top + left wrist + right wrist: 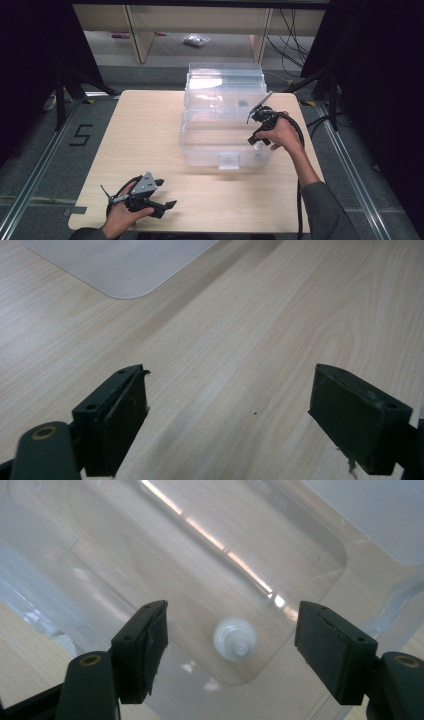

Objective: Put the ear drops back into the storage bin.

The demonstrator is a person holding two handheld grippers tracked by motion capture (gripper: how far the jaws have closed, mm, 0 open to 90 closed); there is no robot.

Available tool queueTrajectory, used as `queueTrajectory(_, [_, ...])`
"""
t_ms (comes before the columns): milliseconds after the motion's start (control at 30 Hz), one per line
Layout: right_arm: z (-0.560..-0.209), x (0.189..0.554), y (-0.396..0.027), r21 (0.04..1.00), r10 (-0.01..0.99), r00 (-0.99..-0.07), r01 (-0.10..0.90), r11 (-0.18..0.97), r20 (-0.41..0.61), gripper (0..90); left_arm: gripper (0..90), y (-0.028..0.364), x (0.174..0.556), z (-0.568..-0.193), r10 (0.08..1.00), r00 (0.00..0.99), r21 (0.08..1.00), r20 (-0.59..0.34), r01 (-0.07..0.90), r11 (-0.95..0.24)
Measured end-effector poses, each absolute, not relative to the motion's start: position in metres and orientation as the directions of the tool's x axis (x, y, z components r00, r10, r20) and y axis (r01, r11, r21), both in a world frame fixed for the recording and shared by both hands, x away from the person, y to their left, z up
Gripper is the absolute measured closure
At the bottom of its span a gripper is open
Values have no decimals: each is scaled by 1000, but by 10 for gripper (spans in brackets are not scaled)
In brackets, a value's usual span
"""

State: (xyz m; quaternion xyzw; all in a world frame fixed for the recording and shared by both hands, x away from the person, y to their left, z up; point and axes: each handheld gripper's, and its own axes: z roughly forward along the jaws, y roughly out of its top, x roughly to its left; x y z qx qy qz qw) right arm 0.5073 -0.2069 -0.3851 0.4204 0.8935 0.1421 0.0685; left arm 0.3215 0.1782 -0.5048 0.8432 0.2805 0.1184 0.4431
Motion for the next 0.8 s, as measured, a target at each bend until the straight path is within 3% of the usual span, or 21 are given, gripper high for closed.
queueTrajectory(800, [-368,488,-217,425,759,-651,694,582,23,291,148,179,322,-504,575,817,806,-34,362,-468])
